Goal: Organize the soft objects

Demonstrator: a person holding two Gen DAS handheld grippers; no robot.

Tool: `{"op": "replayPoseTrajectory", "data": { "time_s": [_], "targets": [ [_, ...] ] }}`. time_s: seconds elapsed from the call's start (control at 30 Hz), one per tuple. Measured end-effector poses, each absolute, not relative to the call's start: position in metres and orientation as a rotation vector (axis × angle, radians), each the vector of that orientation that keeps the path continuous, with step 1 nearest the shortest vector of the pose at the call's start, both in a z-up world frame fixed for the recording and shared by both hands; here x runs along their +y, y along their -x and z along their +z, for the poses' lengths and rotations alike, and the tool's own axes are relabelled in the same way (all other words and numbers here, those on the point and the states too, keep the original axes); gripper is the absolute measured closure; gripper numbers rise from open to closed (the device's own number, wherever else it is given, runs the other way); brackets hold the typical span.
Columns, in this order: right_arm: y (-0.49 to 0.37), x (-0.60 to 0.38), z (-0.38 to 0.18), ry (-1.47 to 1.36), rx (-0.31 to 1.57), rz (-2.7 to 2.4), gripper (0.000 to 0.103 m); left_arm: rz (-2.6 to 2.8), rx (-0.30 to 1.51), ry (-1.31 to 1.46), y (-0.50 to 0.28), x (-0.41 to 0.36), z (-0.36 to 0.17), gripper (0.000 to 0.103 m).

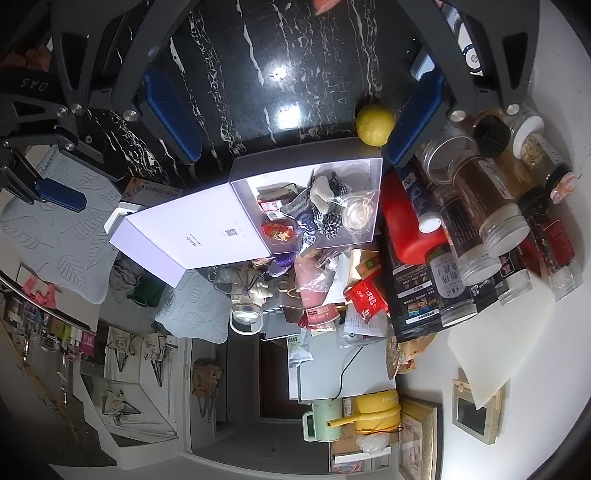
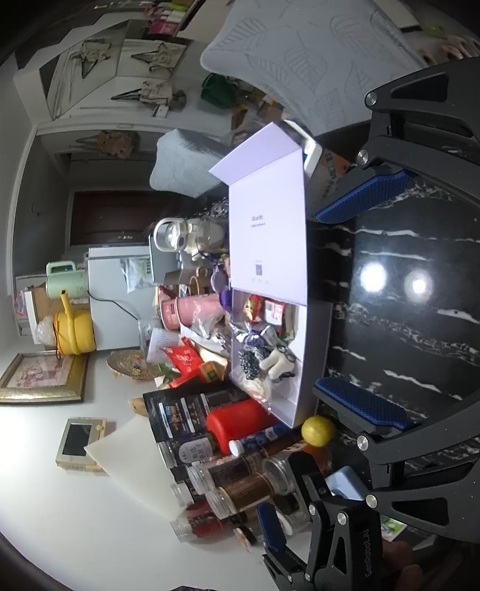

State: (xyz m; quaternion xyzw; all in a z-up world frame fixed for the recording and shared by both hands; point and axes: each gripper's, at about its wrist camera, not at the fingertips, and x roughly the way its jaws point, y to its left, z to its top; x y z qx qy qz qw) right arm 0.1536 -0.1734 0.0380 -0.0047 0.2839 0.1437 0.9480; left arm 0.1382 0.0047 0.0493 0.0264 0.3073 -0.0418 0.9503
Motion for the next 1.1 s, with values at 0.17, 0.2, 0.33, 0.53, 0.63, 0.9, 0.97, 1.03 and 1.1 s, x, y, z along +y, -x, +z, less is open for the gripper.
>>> {"op": "replayPoseTrajectory", "data": {
  "time_s": [0.17,0.2,0.33,0.53,0.63,0.9,0.97,1.03,1.1],
  "targets": [
    [-0.1533,-0.1722,0.0388,0.013,0.577,0.297,0.017,-0.09,0.631,-0.047,-0.1397,0.0063,0.0483,0.0],
    [-0.1534,-0.1716,0.0389,0.013,0.576,0.297,0.017,-0.092,0.631,-0.046,-0.1399,0.0066,0.0483,0.0],
    [-0.1539,-0.1707,0.0401,0.016,0.576,0.301,0.017,-0.093,0.632,-0.046,-0.1398,0.0069,0.0484,0.0],
    [-0.1541,-0.1703,0.0401,0.015,0.575,0.302,0.017,-0.093,0.63,-0.046,-0.1398,0.0068,0.0484,0.0],
    [-0.1541,-0.1701,0.04,0.016,0.576,0.301,0.017,-0.088,0.626,-0.05,-0.1394,0.0068,0.0485,0.0],
    [-0.1556,-0.1729,0.0399,0.014,0.583,0.3,0.017,-0.1,0.631,-0.034,-0.1402,0.007,0.0503,0.0],
    [-0.1561,-0.1738,0.0399,0.016,0.584,0.296,0.017,-0.099,0.628,-0.033,-0.1402,0.0074,0.05,0.0],
    [-0.1568,-0.1749,0.0397,0.016,0.586,0.293,0.017,-0.098,0.628,-0.03,-0.1406,0.0071,0.0501,0.0],
    [-0.1572,-0.1757,0.0391,0.014,0.587,0.29,0.017,-0.1,0.627,-0.031,-0.1405,0.0073,0.0499,0.0]
  ]
}}
